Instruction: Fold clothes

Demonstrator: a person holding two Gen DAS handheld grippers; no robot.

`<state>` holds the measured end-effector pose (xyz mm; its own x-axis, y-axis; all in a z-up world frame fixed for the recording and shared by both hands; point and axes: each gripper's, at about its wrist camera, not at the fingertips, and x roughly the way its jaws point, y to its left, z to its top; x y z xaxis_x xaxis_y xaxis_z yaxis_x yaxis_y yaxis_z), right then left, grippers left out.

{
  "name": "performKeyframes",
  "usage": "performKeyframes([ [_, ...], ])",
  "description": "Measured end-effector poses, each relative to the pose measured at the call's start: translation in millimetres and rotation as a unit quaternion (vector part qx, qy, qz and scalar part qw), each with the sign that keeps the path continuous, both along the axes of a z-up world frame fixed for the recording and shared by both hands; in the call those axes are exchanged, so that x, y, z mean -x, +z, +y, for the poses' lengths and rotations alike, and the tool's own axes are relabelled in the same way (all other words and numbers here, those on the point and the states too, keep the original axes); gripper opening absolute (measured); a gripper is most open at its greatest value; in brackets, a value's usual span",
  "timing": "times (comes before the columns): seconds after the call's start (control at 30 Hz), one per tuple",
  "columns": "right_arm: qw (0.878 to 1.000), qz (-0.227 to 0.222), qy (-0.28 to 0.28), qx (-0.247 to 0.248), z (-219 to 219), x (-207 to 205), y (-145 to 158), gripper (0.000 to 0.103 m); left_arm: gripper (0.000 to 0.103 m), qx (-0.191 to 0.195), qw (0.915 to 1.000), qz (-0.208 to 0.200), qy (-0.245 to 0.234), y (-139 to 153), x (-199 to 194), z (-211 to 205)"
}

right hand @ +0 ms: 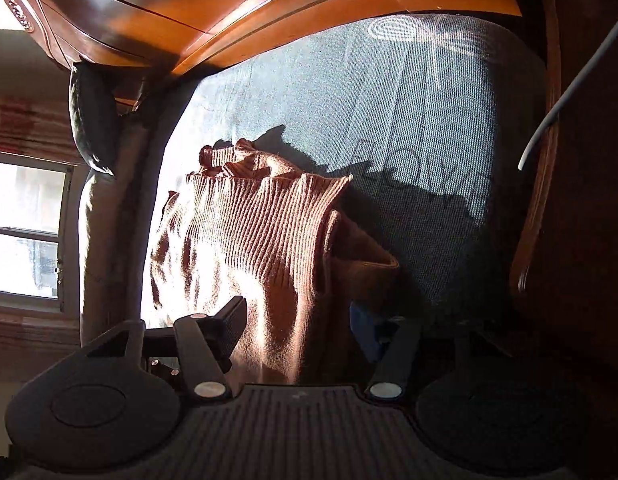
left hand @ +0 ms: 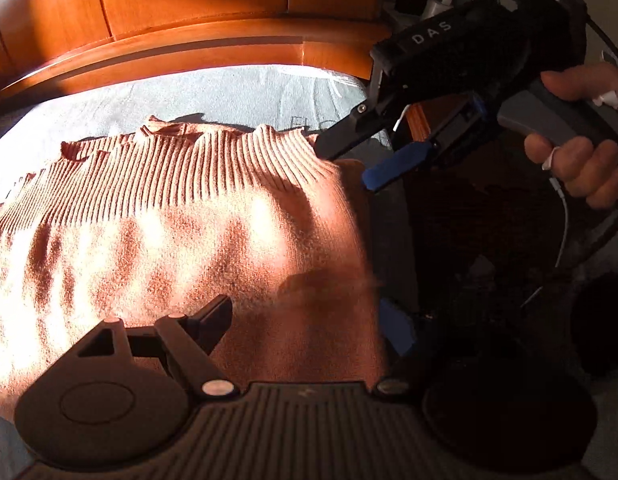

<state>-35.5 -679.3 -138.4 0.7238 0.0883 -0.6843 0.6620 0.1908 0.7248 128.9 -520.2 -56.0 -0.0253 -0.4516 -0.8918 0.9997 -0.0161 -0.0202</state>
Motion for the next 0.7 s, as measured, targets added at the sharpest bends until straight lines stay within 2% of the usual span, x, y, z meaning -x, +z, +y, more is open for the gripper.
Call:
performKeyframes([
  [0.07,1.0,-0.001,0.009,0.002,8,-5,-1,0.062,0.08,-0.018,0.9997,0.0,0.013,-3,-1,10],
  [0.13,1.0,-0.003,0.017,0.004,16,-9,-2,0.052,0.08,-0.02,0.9996,0.002,0.019,-3,0,18],
  [0.2,1.0,-0.003,0.024,0.006,24,-13,-2,0.011,0.08,-0.023,0.9995,0.005,0.02,-2,1,24],
  [0.43,1.0,0.024,0.011,0.004,34,2,2,0.009,0.08,-0.011,0.9999,0.011,0.007,2,4,39],
  [0.5,0.999,0.042,0.006,0.013,37,6,-2,0.01,0.08,0.007,0.9999,0.005,-0.014,-1,10,37],
  [0.6,0.999,0.04,-0.01,-0.004,36,9,-7,0.013,0.08,0.031,0.9977,-0.006,-0.06,-7,22,29],
  [0.7,0.999,0.049,0.005,0.018,38,6,5,0.021,0.08,0.022,0.9926,-0.011,-0.119,-17,36,29],
])
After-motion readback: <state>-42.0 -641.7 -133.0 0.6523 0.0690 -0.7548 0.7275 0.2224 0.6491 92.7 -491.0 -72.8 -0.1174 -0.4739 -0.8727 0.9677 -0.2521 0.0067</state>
